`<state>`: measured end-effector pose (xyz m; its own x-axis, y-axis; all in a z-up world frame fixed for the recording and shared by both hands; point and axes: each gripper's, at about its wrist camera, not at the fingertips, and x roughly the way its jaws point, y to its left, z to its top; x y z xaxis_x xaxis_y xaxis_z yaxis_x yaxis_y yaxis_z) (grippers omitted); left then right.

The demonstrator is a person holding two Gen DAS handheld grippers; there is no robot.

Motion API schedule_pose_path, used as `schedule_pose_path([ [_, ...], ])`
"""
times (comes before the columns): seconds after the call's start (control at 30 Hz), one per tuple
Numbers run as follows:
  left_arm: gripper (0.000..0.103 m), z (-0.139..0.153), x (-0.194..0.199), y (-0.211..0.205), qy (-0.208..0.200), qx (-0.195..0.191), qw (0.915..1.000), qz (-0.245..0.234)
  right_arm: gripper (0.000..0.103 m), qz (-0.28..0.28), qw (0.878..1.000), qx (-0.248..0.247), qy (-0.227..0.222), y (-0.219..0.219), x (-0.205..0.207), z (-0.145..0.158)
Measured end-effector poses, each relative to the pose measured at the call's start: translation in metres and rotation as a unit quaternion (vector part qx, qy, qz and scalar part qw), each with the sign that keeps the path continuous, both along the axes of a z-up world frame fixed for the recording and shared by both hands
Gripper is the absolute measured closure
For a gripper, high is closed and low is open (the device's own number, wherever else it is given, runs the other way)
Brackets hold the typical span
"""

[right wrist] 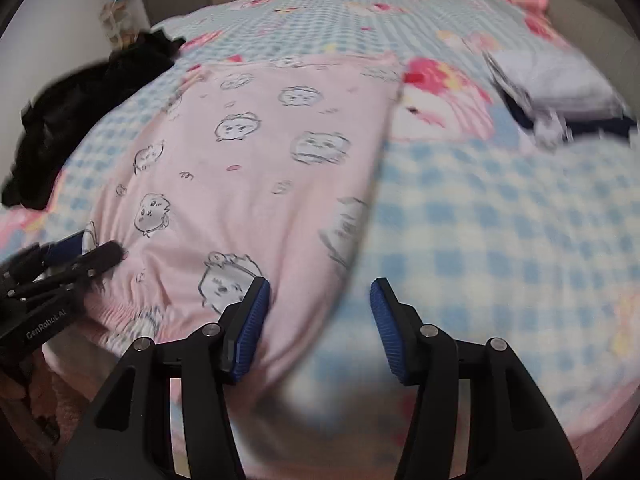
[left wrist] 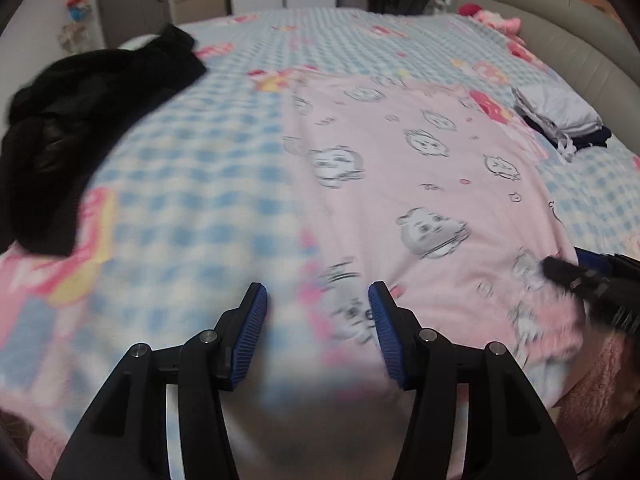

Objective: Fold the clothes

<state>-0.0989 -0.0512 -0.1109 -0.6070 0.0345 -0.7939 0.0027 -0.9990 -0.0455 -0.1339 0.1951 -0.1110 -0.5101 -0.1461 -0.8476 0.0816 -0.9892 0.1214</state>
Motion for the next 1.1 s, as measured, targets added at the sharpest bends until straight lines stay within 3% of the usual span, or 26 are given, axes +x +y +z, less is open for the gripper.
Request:
schedule_pose_path([
  [0.13,0.049,0.012,0.004,-0.009,0.034,0.068,0.9971,0.004,0.047,-0.009,1.000,-0.018,0.004,0.020,0.009,0.011],
  [0.27,0.049,0.021,0.002,-0.003,0.056,0.121,0.9910,-0.010,0.046,0.013,1.000,-0.023,0.014,0.000,0.009,0.023],
  [0.37,0.048,0.008,-0.003,0.010,0.031,0.086,0.9955,-0.024,0.046,0.034,0.999,-0.006,0.022,-0.027,0.011,0.021],
  [0.5,0.046,-0.012,-0.009,0.026,-0.006,0.031,0.9987,-0.040,0.045,0.040,0.999,0.019,0.005,-0.038,0.015,-0.007],
  [0.57,0.046,-0.010,-0.003,0.015,-0.007,0.051,0.9983,-0.025,0.046,0.044,0.999,0.002,0.008,-0.028,0.020,-0.008],
  [0.7,0.047,-0.008,0.003,0.001,-0.001,0.036,0.9994,-0.003,0.045,0.025,0.999,-0.030,-0.002,-0.001,0.023,-0.009],
  [0.83,0.048,0.010,-0.002,-0.006,0.037,0.090,0.9952,0.011,0.045,0.017,0.998,-0.052,0.007,0.010,0.026,0.004],
  [0.9,0.048,0.022,-0.014,0.005,0.046,0.099,0.9940,-0.009,0.045,0.022,0.998,-0.050,0.026,0.008,0.020,0.018],
  [1.0,0.048,0.029,-0.039,0.034,0.045,0.081,0.9942,-0.056,0.045,0.036,0.998,-0.032,0.044,-0.005,-0.002,0.034],
  [1.1,0.048,0.016,-0.062,0.055,0.018,0.027,0.9963,-0.079,0.045,0.049,0.998,0.004,0.032,-0.026,-0.026,0.027],
])
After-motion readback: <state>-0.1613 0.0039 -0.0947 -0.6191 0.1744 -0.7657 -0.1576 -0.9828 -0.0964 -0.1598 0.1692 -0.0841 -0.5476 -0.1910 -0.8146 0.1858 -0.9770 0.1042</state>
